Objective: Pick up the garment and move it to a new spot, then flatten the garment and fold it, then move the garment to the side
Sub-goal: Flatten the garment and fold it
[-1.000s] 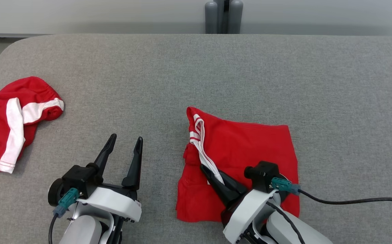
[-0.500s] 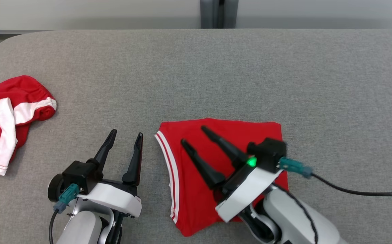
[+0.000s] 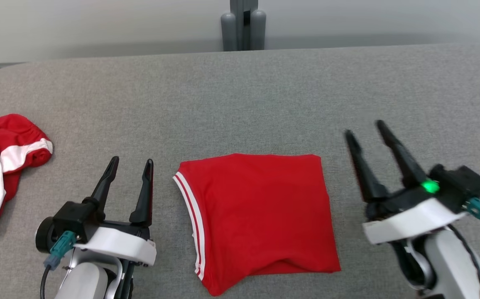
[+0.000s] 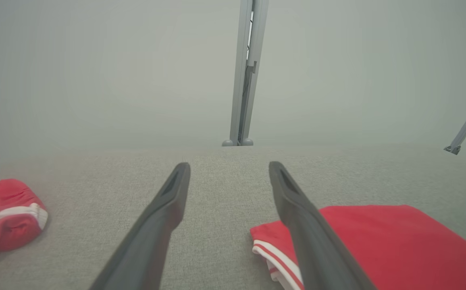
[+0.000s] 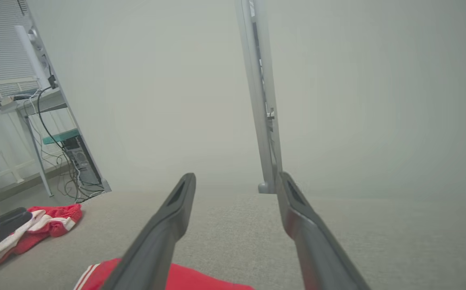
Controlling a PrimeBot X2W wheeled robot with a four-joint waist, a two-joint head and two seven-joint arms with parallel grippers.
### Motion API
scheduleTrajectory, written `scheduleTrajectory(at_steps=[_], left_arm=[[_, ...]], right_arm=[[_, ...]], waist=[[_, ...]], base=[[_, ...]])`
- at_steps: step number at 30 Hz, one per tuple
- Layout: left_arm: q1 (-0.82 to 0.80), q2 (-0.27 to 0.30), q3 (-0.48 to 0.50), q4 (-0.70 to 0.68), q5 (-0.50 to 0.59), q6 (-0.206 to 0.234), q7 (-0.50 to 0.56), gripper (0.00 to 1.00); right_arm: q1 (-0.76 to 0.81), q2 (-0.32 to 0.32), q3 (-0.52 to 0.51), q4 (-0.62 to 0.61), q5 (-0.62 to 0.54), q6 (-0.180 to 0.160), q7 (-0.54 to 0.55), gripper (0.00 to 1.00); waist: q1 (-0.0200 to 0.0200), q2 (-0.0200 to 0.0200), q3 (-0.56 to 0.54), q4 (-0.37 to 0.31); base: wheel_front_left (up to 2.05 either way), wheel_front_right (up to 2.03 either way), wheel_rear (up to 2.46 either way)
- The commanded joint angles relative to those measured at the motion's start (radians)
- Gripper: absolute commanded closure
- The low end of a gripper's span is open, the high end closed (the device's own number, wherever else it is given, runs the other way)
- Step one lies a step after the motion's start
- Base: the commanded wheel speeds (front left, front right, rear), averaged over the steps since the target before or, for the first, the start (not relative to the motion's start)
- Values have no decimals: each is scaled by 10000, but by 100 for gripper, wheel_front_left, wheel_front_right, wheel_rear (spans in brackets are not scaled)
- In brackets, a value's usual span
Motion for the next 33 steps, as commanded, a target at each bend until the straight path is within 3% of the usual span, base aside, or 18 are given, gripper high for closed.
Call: scheduleTrajectory(at_steps=[1, 7, 12, 27, 33], left_arm=[[183, 36, 59, -62, 64, 50, -36, 0], [604, 200, 202, -508, 154, 209, -35, 0], [951, 314, 298, -754, 91, 372, 34, 0], [1244, 459, 277, -1119, 22, 605, 280, 0], [920, 402, 140, -1142, 58, 539, 275, 0]], right_arm=[[259, -150, -271, 10, -137, -3, -48, 0], [1606, -625, -1962, -99, -866, -3, 225, 0], [2348, -584, -2458, -136, -1005, -3, 431, 0], [2512, -370, -2541, -226, -1012, -3, 562, 0], [1954, -492, -1717, -335, -964, -3, 717, 1]], waist=[[0, 0, -124, -92], [0, 0, -469, -323], [0, 0, -722, -420], [0, 0, -847, -201], [0, 0, -597, 340]], base=[[0, 0, 0], [0, 0, 0], [0, 0, 0], [0, 0, 0], [0, 0, 0]])
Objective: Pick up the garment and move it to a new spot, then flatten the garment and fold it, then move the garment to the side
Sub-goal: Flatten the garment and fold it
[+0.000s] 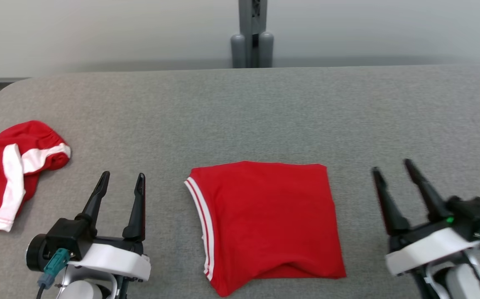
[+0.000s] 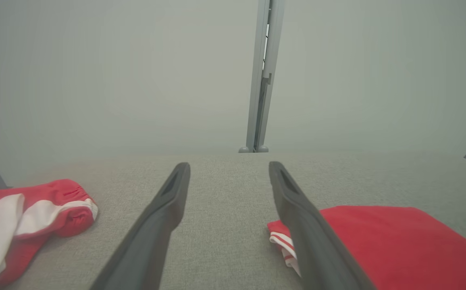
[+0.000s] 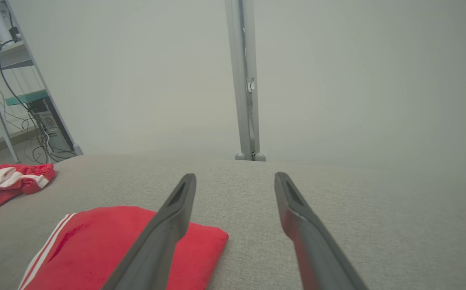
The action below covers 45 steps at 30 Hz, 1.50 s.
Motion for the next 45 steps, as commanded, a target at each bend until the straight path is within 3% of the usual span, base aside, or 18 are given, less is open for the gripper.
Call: scheduleTrajectory(at_steps=[1, 2, 3, 13, 23, 27, 32, 38, 45], left_arm=[[-205, -44, -33, -14, 44, 0, -53, 0], [-221, -86, -62, -1, 41, 9, -66, 0], [-242, -115, -68, 49, 9, -18, -91, 0], [-670, -594, -382, 510, -42, -239, -262, 0], [-801, -773, -320, 756, 43, -381, -345, 0], [-763, -726, -208, 772, 97, -416, -353, 0], [-603, -624, -28, 763, 154, -315, -359, 0], [-404, -477, 121, 644, 161, -178, -360, 0], [-334, -345, 113, 486, 181, -150, -269, 0]], right_arm=[[-242, -45, 446, -14, 55, -3, 118, 53], [-374, -57, 793, 20, 108, -3, 184, 73], [-507, -69, 1187, 73, 164, -3, 225, 100], [-1406, 2, 4621, 1514, 1336, -3, 220, 100], [-1009, -7, 6219, 3343, 2486, -3, -108, 100], [-849, -161, 6157, 3389, 2603, -3, -318, 100], [-819, -249, 5478, 2308, 2326, -3, -536, 100], [-638, -179, 3604, 831, 1580, -3, -620, 100], [-424, -30, 1397, 119, 670, -3, -480, 100]], waist=[[0, 0, 181, 292], [0, 0, 224, 400], [0, 0, 268, 508], [0, 0, 697, 1443], [0, 0, 762, 1446], [0, 0, 708, 1213], [0, 0, 501, 765], [0, 0, 194, 320], [0, 0, -50, 9]], base=[[0, 0, 0], [0, 0, 0], [0, 0, 0], [0, 0, 0], [0, 0, 0], [0, 0, 0], [0, 0, 0], [0, 0, 0], [0, 0, 0]])
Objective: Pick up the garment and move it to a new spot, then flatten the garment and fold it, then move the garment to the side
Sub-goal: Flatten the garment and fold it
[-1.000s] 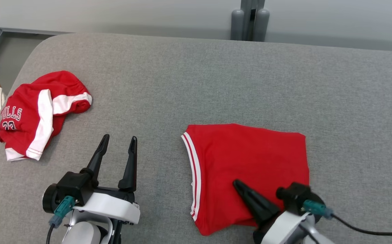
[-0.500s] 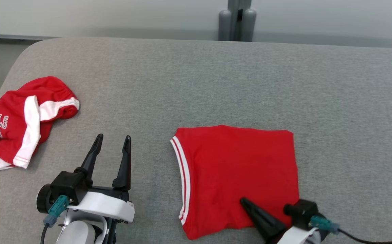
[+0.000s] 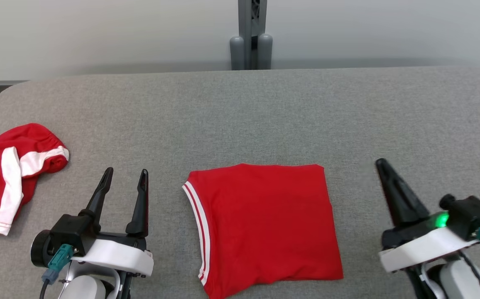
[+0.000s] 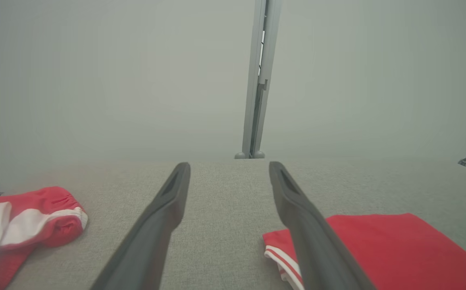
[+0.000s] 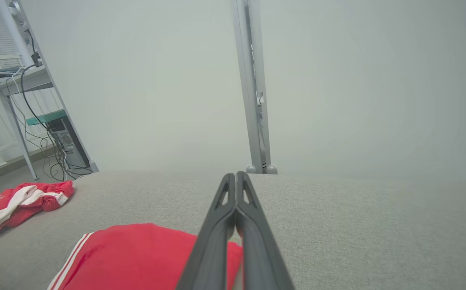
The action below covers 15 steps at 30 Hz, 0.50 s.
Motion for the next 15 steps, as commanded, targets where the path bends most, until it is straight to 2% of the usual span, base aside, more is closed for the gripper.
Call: scheduleTrajectory(at_steps=[1, 2, 3, 4, 5, 10, 15], left_arm=[[56, 64, -8, -32, 94, 30, 24, 0], [96, 88, -7, -61, 81, 59, 53, 0], [129, 108, -23, -76, 77, 61, 68, 0], [183, 135, -37, -98, 87, 76, 117, 0], [226, 163, -39, -116, 94, 99, 154, 0], [428, 258, -100, -185, 63, 132, 301, 0], [526, 318, -98, -347, 12, 201, 400, 0]], right_arm=[[133, 8, -232, -75, -172, -3, 72, 100], [209, 83, -582, -66, -253, -3, 119, 92], [237, 133, -880, -31, -376, -3, 186, 64], [250, 192, -1219, -1, -472, -3, 213, 22], [290, 229, -1417, 55, -576, -2, 278, 0], [553, 400, -2406, 401, -974, -3, 431, 0], [755, 541, -2543, 436, -1137, -3, 537, 0]], waist=[[0, 0, -102, -91], [0, 0, -142, -138], [0, 0, -171, -177], [0, 0, -221, -214], [0, 0, -263, -252], [0, 0, -429, -306], [0, 0, -450, -351]], base=[[0, 0, 0], [0, 0, 0], [0, 0, 0], [0, 0, 0], [0, 0, 0], [0, 0, 0], [0, 0, 0]])
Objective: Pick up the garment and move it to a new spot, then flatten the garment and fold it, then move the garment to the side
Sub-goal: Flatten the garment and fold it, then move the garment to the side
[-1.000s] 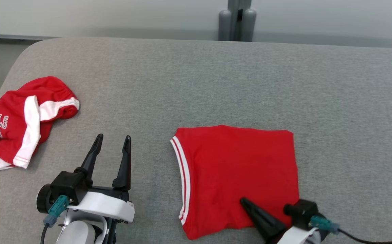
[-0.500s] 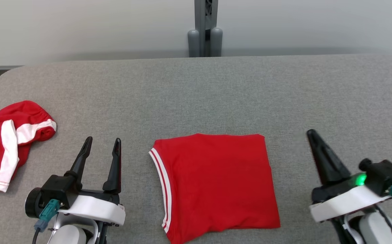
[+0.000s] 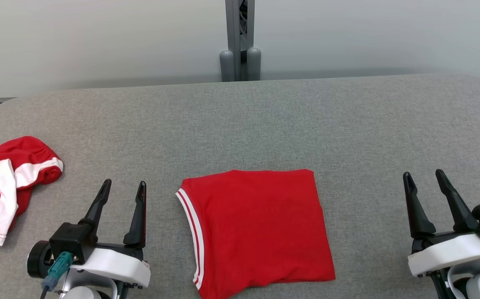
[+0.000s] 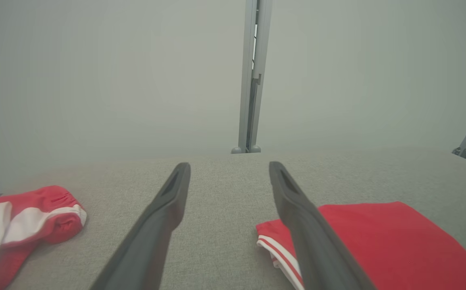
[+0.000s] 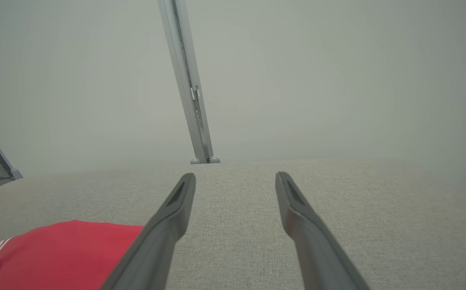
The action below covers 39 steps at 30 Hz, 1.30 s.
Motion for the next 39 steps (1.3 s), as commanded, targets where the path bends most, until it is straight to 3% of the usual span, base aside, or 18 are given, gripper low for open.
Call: scheduleTrajectory(at_steps=[1, 11, 18, 23, 32, 33, 34, 35, 36, 39], left_arm=[[56, 30, 13, -64, -35, 57, 20, 0], [62, 117, -17, -191, -81, 178, 110, 0], [-283, 21, -192, -165, -66, 116, 114, 0], [-498, -174, -280, 121, -161, 32, -105, 0], [-918, -343, -118, 459, -221, -97, -397, 0], [-980, -344, -105, 480, -214, -134, -409, 0], [-1022, -339, -81, 501, -198, -137, -432, 0], [-1045, -351, -75, 530, -174, -145, -431, 0], [-1084, -366, -75, 553, -152, -157, -438, 0], [-1165, -390, -37, 552, -121, -146, -468, 0]], right_arm=[[124, -43, -65, -10, -121, -3, 43, 0], [91, -5, 7, -25, -178, -3, 73, 0], [50, -136, 1013, 279, 158, -3, 489, 0], [-278, -193, 2202, 1242, 657, -3, 765, 0], [-868, -400, 2980, 2706, 1342, -3, 926, 0], [-912, -404, 3120, 2836, 1452, -3, 1052, 23], [-956, -419, 3246, 2867, 1546, -3, 997, 62], [-1012, -435, 3304, 2913, 1629, -3, 921, 89], [-1030, -466, 3368, 2990, 1707, -3, 929, 100], [-1253, -578, 3488, 3067, 1778, -3, 777, 100]], waist=[[0, -1, 25, -4], [0, -1, 70, -5], [0, -1, 349, 455], [0, -1, 862, 1044], [0, -1, 1333, 1803], [0, -1, 1376, 1843], [0, -1, 1404, 1864], [0, -1, 1414, 1881], [0, -1, 1423, 1897], [0, -1, 1468, 1859]], base=[[0, 0, 0], [0, 0, 0], [0, 0, 0], [0, 0, 0], [0, 0, 0], [0, 0, 0], [0, 0, 0], [0, 0, 0], [0, 0, 0], [0, 0, 0]])
